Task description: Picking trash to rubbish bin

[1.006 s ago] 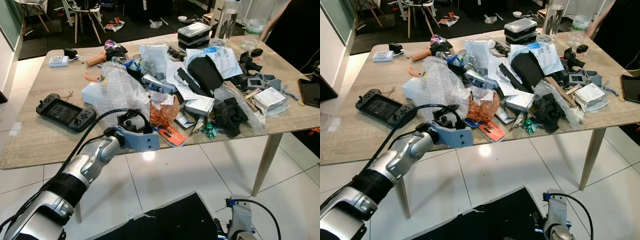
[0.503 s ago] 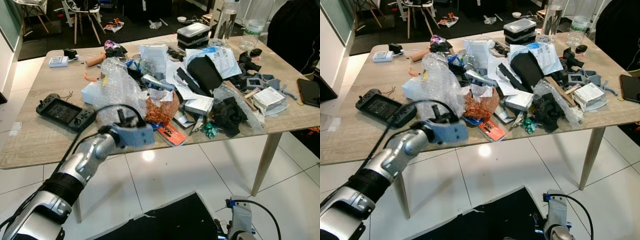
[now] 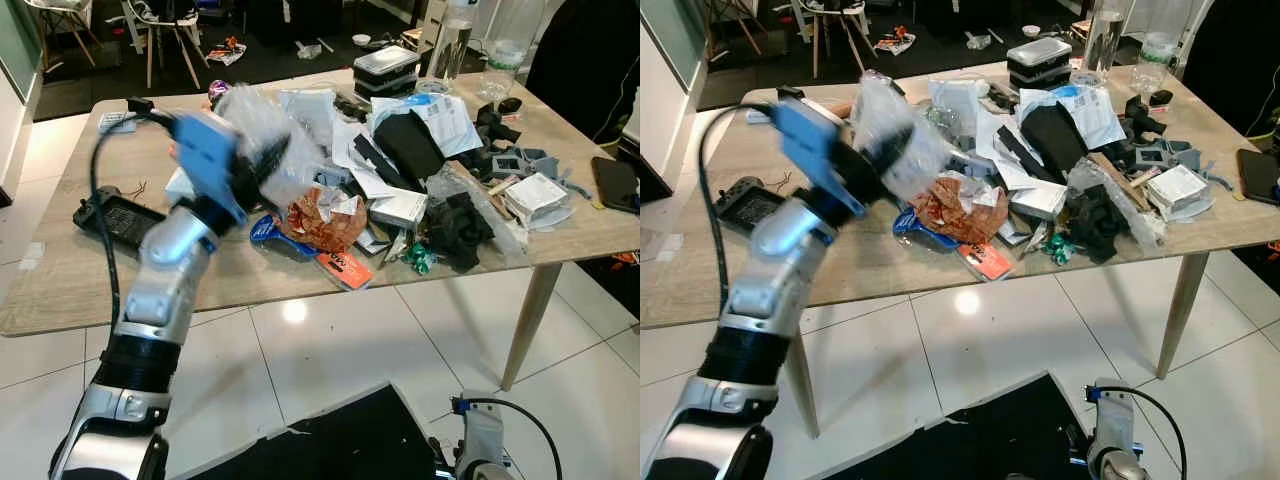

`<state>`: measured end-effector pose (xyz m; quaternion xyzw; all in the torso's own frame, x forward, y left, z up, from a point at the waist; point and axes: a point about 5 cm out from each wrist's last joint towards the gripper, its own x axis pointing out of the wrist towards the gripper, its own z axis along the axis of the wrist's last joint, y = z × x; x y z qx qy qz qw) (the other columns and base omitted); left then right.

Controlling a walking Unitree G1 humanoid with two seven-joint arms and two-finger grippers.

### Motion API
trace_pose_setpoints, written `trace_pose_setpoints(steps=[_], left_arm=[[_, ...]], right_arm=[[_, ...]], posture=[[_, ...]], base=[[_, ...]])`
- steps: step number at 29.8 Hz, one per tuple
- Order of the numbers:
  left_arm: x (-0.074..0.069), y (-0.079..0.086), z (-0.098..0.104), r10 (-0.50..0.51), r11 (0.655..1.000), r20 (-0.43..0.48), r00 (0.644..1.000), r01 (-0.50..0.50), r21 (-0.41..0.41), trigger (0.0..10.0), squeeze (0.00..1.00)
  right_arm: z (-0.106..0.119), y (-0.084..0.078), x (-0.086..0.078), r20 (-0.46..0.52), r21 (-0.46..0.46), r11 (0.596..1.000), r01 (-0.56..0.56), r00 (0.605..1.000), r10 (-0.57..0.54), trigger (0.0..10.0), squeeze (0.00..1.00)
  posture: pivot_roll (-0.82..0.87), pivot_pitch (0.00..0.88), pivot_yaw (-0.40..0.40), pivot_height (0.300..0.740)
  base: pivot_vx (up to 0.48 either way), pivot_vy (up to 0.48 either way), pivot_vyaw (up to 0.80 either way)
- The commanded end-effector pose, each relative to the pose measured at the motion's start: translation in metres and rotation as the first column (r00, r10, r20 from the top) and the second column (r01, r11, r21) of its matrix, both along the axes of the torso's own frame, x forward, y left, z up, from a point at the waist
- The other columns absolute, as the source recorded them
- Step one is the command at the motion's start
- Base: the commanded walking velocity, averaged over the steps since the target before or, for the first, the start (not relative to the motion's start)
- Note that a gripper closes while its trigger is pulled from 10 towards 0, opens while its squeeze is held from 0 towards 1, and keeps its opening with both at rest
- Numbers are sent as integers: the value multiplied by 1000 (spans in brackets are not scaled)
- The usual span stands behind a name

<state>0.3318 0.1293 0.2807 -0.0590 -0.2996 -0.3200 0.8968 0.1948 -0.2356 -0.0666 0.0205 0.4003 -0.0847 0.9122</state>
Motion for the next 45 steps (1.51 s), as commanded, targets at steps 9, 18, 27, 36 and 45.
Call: trace_pose_setpoints(steps=[9,18,27,36,45], left_arm=[[0,43,34,26,940,31,999,-13,-341,10000,0],[-13,81,41,-178,798,35,983,165,-579,10000,0],[-29,34,14,-436,751,-11,900,357,-556,10000,0],[-33,16,8,-518,712,-32,855,410,-570,10000,0],[-36,7,7,-548,707,-42,835,436,-557,10000,0]], right_arm=[[-4,2,-5,-27,6,1000,-5,1000,6,10000,0],[-5,4,-8,-36,12,1000,-7,999,8,10000,0],[-6,5,-8,-38,16,1000,-6,999,7,10000,0],[-6,5,-9,-39,15,1000,-7,999,7,10000,0],[-7,7,-9,-40,19,1000,-10,999,11,10000,0]], posture=[[-57,88,18,740],[-47,99,17,740],[-45,105,16,740],[-45,105,16,740],[-45,101,17,740]], base=[[0,0,0],[0,0,0],[-98,0,0],[-338,0,0],[-363,0,0]])
